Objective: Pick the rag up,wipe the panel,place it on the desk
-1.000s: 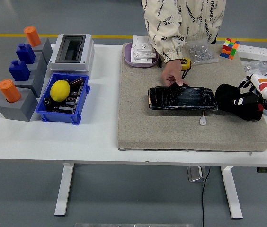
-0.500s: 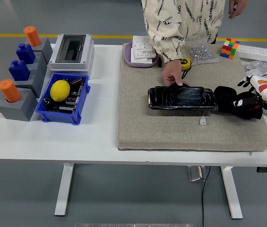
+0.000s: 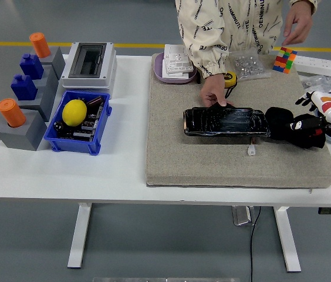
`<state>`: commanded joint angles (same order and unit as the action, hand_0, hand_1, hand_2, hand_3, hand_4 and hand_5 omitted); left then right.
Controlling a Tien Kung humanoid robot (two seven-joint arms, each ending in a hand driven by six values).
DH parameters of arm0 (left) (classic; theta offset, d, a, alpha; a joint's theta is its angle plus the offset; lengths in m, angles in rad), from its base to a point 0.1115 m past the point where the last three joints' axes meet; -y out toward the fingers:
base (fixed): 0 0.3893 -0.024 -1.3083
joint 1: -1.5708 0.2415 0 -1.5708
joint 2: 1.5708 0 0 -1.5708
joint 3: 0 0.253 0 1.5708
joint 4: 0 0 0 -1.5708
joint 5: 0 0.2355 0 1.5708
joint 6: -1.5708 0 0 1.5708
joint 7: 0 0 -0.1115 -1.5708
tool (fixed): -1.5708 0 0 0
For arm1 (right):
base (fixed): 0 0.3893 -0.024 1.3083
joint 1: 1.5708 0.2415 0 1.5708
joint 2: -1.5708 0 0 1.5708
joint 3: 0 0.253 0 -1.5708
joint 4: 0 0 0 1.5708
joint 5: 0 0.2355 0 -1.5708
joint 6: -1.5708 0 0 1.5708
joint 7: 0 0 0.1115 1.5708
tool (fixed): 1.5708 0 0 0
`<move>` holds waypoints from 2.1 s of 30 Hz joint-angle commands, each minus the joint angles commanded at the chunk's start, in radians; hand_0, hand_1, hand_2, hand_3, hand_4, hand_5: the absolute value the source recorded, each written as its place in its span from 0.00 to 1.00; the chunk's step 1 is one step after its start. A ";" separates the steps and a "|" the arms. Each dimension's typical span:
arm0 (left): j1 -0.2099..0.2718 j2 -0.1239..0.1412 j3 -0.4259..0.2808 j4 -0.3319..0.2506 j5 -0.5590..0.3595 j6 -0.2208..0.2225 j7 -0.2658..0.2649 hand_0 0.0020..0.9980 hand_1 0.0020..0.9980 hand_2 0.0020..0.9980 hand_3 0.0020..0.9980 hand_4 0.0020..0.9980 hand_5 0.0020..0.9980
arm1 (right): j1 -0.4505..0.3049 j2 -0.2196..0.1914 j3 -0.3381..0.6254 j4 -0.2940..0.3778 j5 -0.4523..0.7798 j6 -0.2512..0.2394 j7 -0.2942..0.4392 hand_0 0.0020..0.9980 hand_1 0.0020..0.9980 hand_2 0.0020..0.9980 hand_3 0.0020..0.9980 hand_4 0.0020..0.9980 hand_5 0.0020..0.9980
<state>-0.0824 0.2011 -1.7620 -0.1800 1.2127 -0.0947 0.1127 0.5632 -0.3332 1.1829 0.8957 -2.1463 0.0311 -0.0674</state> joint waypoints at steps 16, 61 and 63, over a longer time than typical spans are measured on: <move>0.000 -0.002 -0.004 0.000 0.001 0.000 0.000 0.73 0.72 0.77 0.63 0.70 0.59 | 0.005 0.001 0.002 0.000 -0.001 0.015 -0.003 0.68 0.64 0.73 0.73 1.00 0.48; 0.014 0.001 -0.001 0.000 0.002 0.000 0.000 0.73 0.72 0.77 0.63 0.69 0.58 | -0.007 -0.003 0.007 0.003 -0.022 0.053 -0.022 0.73 0.68 0.77 0.75 1.00 0.51; 0.015 0.001 0.001 0.000 0.000 0.000 0.000 0.73 0.72 0.77 0.63 0.69 0.58 | -0.007 -0.003 0.005 0.003 -0.021 0.053 -0.022 0.73 0.68 0.77 0.75 1.00 0.51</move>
<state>-0.0677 0.2018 -1.7611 -0.1800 1.2131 -0.0952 0.1125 0.5558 -0.3364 1.1883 0.8985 -2.1673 0.0839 -0.0891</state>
